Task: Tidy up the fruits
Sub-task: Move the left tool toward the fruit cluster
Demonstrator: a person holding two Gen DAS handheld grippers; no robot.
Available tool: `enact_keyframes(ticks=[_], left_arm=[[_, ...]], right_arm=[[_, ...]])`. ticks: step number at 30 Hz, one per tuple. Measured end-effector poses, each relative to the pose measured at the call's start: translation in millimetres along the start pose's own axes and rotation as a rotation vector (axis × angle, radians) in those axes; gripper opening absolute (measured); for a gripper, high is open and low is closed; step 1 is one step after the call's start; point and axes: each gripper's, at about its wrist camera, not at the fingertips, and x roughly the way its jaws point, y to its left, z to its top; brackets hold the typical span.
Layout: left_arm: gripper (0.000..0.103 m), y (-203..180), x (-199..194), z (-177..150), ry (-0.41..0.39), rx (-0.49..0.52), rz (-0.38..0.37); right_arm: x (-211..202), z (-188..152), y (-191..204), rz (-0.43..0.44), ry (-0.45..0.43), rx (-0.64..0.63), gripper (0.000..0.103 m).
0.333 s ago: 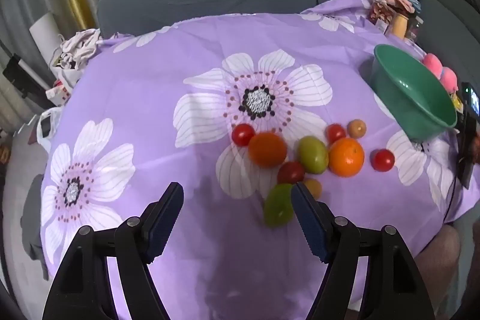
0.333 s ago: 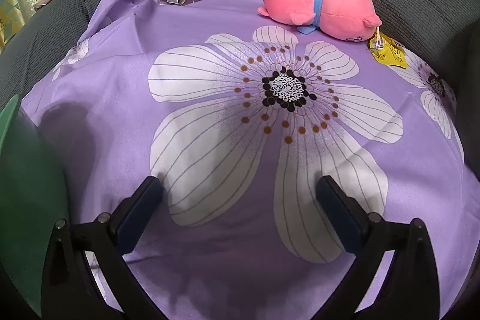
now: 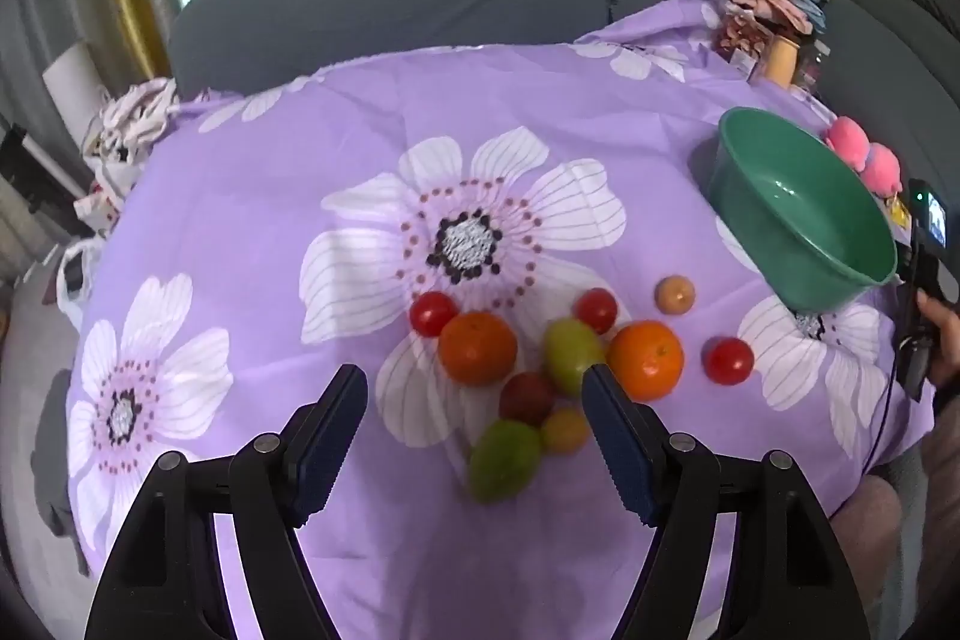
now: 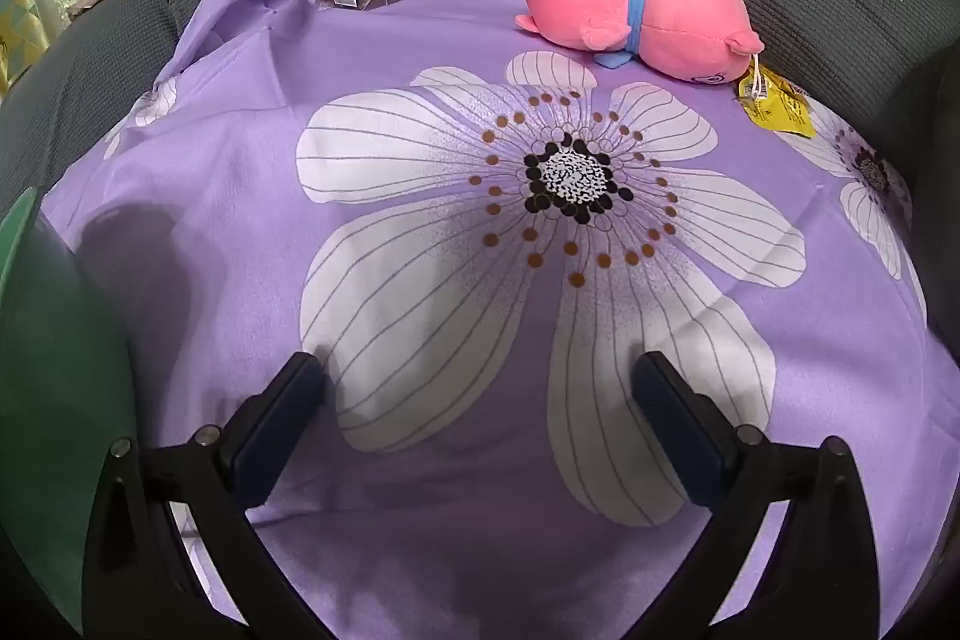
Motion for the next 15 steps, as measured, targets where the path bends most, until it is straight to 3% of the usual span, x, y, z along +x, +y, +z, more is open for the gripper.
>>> enact_keyframes(ticks=[8,11,13,15], left_arm=[[0.074,-17,-4,6,-0.049,0.038,0.064],[0.074,-20,-11,8,-0.077,0.052,0.076],[0.074,-22,-17,7,-0.100,0.064,0.085],[0.074,-22,-22,7,-0.118,0.072,0.091]], right_arm=[[-12,-4,-5,-0.017,-0.014,0.036,0.102],[-53,-9,-14,-0.038,-0.137,0.094,0.102],[-91,-10,-12,-0.082,-0.237,0.072,0.102],[-129,-13,-1,-0.062,-0.318,0.013,0.102]])
